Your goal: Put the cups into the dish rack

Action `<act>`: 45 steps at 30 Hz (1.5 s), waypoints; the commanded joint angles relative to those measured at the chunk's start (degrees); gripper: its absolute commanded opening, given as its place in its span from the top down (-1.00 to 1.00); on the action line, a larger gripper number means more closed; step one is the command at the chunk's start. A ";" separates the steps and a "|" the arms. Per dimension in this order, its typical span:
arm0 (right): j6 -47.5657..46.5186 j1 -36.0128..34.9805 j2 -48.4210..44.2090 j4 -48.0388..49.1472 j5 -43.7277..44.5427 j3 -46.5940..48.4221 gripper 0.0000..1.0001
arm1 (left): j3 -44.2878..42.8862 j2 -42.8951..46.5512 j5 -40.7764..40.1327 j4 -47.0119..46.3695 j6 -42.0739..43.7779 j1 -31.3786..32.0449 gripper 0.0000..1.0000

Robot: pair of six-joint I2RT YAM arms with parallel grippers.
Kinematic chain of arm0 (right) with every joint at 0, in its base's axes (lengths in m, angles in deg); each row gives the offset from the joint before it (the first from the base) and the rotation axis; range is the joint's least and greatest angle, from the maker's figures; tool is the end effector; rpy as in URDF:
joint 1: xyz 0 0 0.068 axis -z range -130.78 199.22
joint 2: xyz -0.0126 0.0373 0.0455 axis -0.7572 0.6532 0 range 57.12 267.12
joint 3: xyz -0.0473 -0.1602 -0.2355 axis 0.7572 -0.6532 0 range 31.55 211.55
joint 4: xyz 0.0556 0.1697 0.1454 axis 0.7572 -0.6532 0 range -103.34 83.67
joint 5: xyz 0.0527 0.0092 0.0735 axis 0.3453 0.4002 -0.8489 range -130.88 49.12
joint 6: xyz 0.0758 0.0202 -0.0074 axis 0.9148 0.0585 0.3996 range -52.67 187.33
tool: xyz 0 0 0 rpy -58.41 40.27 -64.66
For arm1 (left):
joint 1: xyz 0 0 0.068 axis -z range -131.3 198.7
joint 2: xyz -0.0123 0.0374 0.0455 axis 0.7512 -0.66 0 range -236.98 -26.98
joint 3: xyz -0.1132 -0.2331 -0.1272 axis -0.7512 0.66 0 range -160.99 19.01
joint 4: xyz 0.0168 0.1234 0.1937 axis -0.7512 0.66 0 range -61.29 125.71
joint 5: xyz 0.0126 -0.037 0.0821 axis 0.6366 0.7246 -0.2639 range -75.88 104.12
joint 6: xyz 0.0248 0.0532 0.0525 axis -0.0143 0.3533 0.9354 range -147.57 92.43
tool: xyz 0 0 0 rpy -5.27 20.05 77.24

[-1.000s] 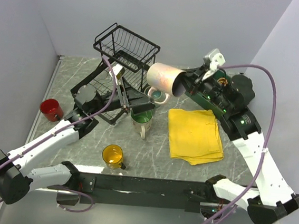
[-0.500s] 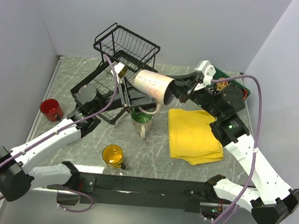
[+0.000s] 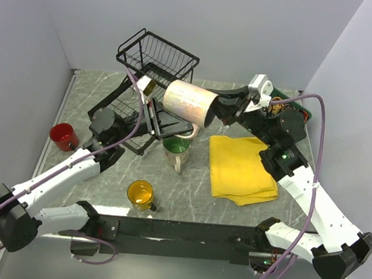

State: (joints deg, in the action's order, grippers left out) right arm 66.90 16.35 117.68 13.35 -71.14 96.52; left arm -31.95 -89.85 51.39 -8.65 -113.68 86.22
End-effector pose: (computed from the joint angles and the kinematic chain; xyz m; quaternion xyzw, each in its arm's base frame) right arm 0.1572 0.1421 0.4878 -0.3603 0.4403 0.3626 0.7382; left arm 0.1550 -0.1705 0.4329 0.0381 0.5723 -0.7868 0.2280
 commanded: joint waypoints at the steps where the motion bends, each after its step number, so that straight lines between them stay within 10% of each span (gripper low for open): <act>1: -2.82 -0.71 -0.44 5.63 -2.17 -1.25 1.00 | -0.11 -0.58 3.24 -8.50 -2.40 0.71 0.51; 4: -3.18 -0.80 -0.52 5.72 -2.87 -1.95 1.00 | 0.24 -0.15 3.15 -9.30 -2.05 0.71 0.98; 11: -5.02 -0.71 -1.84 3.35 -4.55 -4.50 -0.35 | 5.34 4.77 -1.06 -12.81 -3.63 -2.17 0.98; 14: -5.99 -0.71 -2.72 2.56 -4.02 -5.73 -0.57 | 8.33 6.79 -2.21 -14.22 -5.91 -4.55 0.98; 28: -14.68 2.62 -7.47 -10.61 -6.21 -7.32 -0.88 | 15.36 14.88 0.07 -4.05 -3.20 -20.45 0.98; 45: -25.23 17.82 -1.24 -64.76 -17.63 10.09 -0.93 | 16.33 4.17 4.47 6.86 11.21 -39.89 0.98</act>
State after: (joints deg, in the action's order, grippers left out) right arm 47.12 30.04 113.24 -35.07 -83.38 105.63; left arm -12.89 -84.19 54.17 4.77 -108.02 48.75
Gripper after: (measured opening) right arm 0.972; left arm 0.287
